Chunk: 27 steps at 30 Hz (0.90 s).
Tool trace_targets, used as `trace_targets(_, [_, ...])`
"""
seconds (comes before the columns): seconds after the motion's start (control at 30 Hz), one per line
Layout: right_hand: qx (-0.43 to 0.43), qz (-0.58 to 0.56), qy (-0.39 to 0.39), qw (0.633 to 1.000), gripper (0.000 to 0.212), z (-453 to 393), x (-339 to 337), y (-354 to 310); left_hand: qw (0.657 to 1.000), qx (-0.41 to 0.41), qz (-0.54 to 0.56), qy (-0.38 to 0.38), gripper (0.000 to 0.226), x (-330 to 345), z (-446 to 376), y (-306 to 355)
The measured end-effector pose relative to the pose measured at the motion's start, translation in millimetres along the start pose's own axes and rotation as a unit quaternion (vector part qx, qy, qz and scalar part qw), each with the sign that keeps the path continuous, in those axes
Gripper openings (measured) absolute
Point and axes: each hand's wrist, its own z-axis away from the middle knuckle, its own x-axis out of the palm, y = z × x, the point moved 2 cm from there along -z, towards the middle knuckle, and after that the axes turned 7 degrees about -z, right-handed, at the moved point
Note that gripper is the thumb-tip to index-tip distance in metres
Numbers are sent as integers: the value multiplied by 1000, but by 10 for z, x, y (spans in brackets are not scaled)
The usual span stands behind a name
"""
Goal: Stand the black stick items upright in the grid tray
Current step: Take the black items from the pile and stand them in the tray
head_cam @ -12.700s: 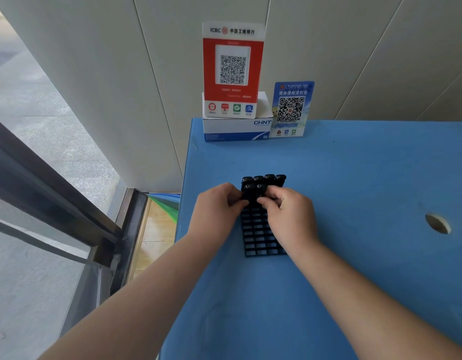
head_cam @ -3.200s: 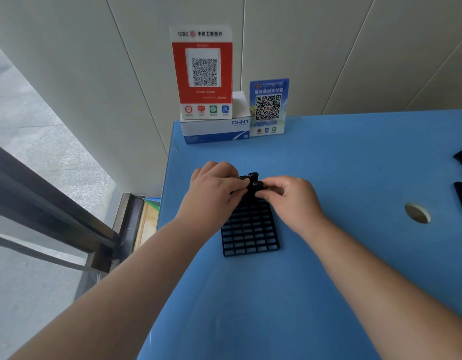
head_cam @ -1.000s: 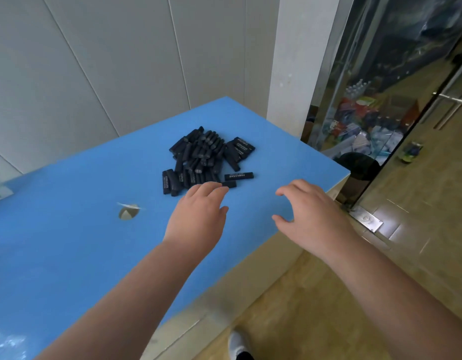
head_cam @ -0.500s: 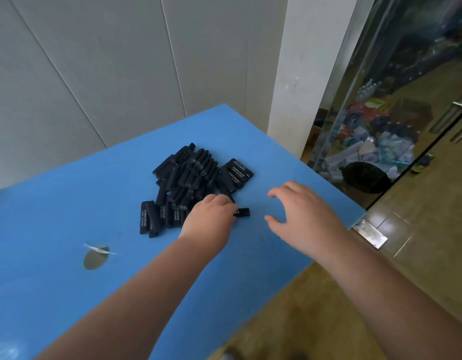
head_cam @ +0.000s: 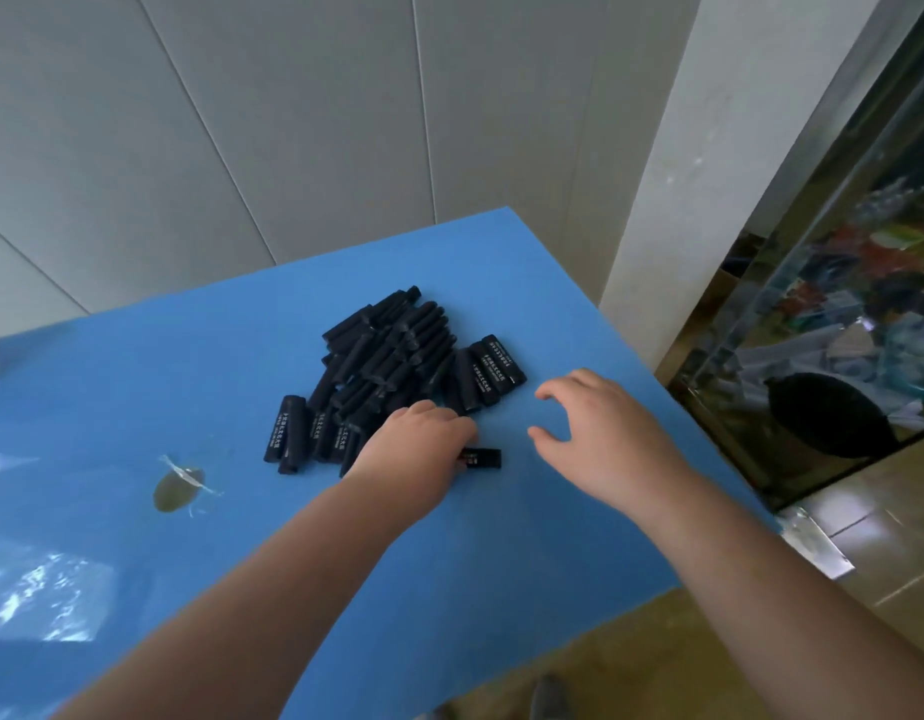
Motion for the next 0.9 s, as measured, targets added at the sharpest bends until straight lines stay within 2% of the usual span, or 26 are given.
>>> trace_targets(0.13, [6,-54,-19,998,33,-196,7,156,1000,-9,1,-16,26,-11,-4,41])
trace_targets(0.23, [2,-60,-14,998,30,-385,33,260,991,-84,96,33,24,-85,22,36])
trace_targets(0.33, [14,-63,-22,998,28,-647,107,296,958,-178,201,99,23,-197,47,60])
trace_targets(0.5, [47,-50,-41,997,17,-1072,308,210,892,-276,336,119,11,-280,64,102])
trace_targets(0.53, [52,-59,-39,996,20,-1124,336,193,880,-290,355,125,10,-288,68,99])
trace_targets(0.6, [63,-85,-37,994,30,-1190,375,175,864,-305,380,129,11,-292,84,91])
trace_targets(0.67, [65,-91,-45,993,29,-1212,384,158,855,-312,393,129,9,-290,93,85])
trace_targets(0.7, [62,-80,-54,993,24,-1217,387,157,853,-316,394,131,8,-290,98,77])
trace_targets(0.8, [67,-35,-69,995,36,-1207,371,144,843,-329,400,142,8,-278,104,58])
trace_targets(0.9, [69,-22,-78,994,37,-1193,337,113,837,-342,401,146,8,-269,111,56])
